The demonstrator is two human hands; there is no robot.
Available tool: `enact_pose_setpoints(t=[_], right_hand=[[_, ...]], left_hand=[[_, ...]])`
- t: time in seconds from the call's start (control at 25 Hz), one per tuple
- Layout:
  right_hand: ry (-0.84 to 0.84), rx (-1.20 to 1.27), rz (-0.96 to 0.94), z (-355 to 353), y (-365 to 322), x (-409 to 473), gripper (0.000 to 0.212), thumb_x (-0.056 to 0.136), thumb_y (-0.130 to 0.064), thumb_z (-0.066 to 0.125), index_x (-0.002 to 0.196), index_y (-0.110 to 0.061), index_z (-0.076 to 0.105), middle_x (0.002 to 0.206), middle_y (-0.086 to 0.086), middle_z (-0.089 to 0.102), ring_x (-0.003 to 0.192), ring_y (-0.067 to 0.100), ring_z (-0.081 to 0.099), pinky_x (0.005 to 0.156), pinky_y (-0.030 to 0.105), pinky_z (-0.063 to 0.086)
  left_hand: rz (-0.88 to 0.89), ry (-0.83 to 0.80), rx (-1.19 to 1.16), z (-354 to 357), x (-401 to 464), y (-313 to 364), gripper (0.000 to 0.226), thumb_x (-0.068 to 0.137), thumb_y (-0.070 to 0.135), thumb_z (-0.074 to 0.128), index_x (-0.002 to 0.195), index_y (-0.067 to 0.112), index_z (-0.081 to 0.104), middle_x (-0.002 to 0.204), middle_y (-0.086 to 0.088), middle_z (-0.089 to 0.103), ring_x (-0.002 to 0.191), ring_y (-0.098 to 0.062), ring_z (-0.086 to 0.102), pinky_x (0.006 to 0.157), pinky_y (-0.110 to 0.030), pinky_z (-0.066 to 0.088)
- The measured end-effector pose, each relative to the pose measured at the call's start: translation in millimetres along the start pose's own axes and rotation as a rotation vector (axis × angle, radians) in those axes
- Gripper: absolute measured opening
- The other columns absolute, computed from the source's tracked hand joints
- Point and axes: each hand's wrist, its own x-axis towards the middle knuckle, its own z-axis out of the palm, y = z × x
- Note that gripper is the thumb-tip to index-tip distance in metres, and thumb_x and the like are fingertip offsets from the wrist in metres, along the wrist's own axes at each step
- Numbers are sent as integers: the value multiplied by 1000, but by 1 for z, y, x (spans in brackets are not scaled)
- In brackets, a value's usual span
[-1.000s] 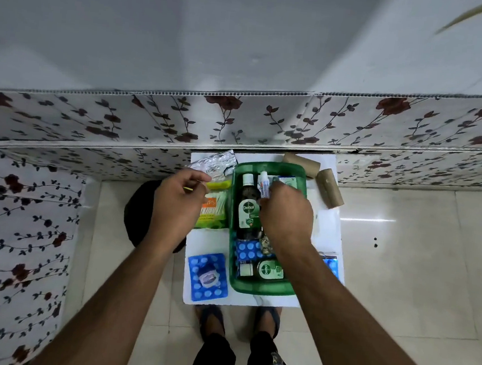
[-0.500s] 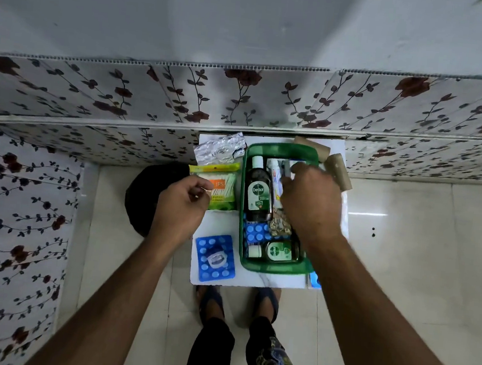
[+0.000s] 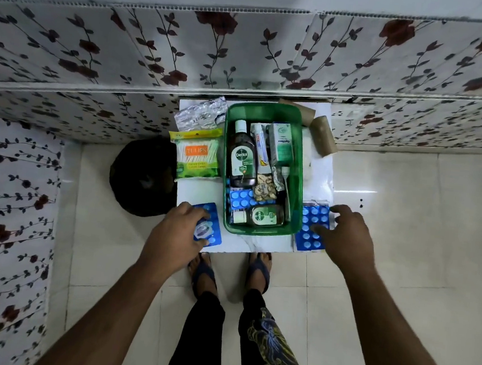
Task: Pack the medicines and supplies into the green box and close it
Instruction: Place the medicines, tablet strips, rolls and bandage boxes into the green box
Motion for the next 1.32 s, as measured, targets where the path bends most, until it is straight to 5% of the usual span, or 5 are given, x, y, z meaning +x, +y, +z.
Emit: enact_pose_setpoints(t=[0.36,0.64,0.92,1.08,1.32], right_hand=[[13,134,75,5,7,6,49,76,-26,80,116,-16,54,105,4,66,86,21,59,65,30,43],[25,340,80,-12,10,6,33,78,-16,80,100,-11,56,94,4,64,85,24,61,54,23,40],[-9,512,135,-28,16,12,26,79,-18,79,100,-14,63,97,8,72,86,28,70,72,40,59],[22,595,139,-41,15,12,30,81,-20,78,108,-15,67,101,10,74,86,24,72,74,41,60],[130,747,-112,-74,-48,-21,21,82,-13,76,96,-26,68,88,-8,74,79,2,71,67,21,57]], left_hand=[[9,43,-43,-10,-1,3,43,71,21,76,113,23,64,105,3,58,97,-18,61,75,-32,54],[157,330,-208,-70,1,60,44,74,19,76,116,15,64,104,2,63,84,-14,59,77,-28,51],[299,14,118,-38,76,130,44,79,14,72,122,12,61,110,-7,56,96,-27,60,76,-36,51],[319,-16,132,-28,84,129,47,79,12,73,123,10,58,112,-7,57,101,-27,59,82,-40,53],[249,316,-208,-70,52,93,21,86,15,65,107,15,68,103,-1,65,86,-12,63,76,-31,54]])
